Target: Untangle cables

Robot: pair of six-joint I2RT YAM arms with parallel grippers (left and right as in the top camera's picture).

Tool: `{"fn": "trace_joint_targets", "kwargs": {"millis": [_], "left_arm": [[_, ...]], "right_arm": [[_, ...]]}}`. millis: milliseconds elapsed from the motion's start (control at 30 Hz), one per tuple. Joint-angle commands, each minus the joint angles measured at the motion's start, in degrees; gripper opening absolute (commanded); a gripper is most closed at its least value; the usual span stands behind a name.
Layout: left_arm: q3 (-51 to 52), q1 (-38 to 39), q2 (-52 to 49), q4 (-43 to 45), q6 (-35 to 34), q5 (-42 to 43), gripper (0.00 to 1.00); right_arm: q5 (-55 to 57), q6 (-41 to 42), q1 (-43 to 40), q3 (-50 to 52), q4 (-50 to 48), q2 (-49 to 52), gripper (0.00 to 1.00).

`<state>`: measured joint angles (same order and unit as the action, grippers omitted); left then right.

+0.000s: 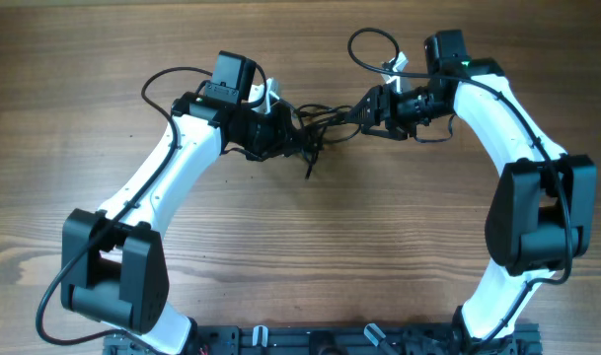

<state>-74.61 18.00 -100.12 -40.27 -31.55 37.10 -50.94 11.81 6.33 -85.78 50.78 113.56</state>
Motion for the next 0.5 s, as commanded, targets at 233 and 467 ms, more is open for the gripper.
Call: {"fn": "trace_joint_targets", "kwargs": {"millis": [233, 467], "left_arm": [[-0.4, 0.2, 0.7, 0.4, 0.9, -0.6, 0.04], [-0.4, 0.2, 0.7, 0.4, 0.9, -0.6, 0.05]], "right_arm": [[1.4, -1.3, -0.2, 0.0, 0.3, -1.5, 0.60], [1.5, -1.3, -0.2, 0.0, 0.6, -1.5, 0.60]]}}
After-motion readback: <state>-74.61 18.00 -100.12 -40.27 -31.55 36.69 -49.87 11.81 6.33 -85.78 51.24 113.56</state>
